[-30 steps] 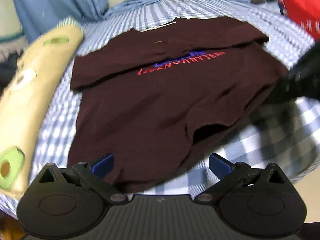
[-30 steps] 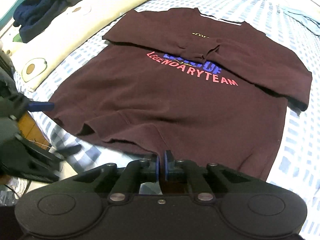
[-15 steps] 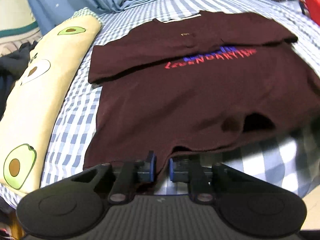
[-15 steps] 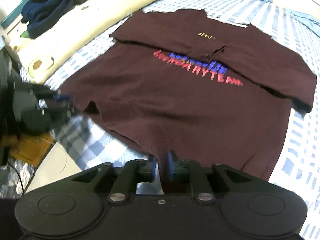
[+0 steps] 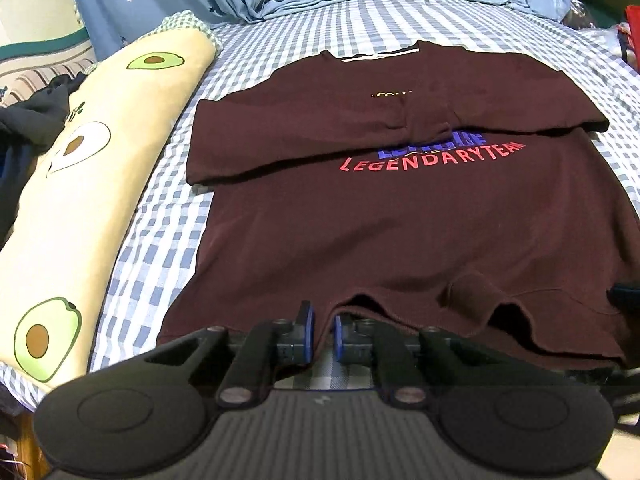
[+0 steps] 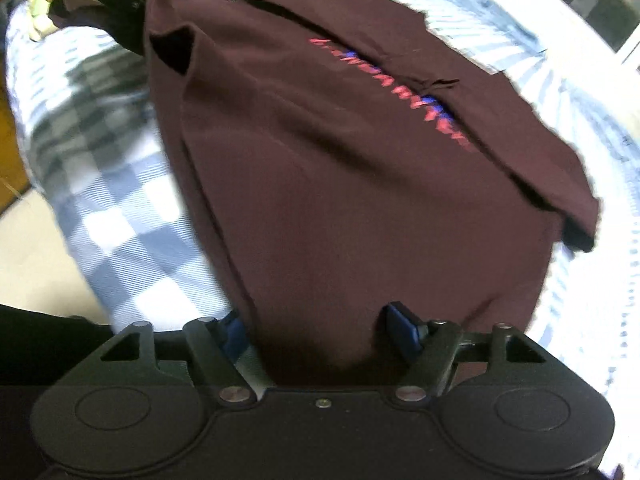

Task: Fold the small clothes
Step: 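Lift the hem with both grippers and fold it over toward the collar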

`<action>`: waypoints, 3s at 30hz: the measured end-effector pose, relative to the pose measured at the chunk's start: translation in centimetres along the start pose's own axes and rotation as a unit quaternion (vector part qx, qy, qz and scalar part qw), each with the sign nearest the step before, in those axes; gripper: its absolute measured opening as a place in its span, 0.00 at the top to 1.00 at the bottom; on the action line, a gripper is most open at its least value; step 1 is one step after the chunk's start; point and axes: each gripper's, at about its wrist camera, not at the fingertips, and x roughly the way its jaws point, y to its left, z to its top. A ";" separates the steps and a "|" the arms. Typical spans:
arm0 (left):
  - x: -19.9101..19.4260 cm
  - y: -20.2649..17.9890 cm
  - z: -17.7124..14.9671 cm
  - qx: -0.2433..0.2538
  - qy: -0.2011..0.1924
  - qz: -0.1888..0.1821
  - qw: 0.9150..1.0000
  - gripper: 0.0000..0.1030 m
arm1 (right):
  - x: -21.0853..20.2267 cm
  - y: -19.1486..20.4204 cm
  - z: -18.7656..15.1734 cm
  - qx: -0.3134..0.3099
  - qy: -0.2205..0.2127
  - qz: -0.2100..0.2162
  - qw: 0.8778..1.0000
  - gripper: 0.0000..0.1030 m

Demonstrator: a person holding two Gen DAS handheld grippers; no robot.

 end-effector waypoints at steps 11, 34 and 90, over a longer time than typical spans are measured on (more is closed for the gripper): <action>1.7 -1.0 -2.8 0.015 0.006 0.030 0.999 0.74 | -5.5 -4.7 0.8 0.001 -0.072 -0.021 0.997 0.95; -8.7 0.3 -3.5 0.008 -0.163 0.156 0.974 0.98 | -12.6 -6.0 0.9 0.024 -0.144 -0.031 0.989 0.97; 19.8 4.3 32.0 0.181 -0.027 -0.014 0.983 0.95 | 13.5 -29.6 26.8 0.215 -0.029 -0.072 0.974 0.96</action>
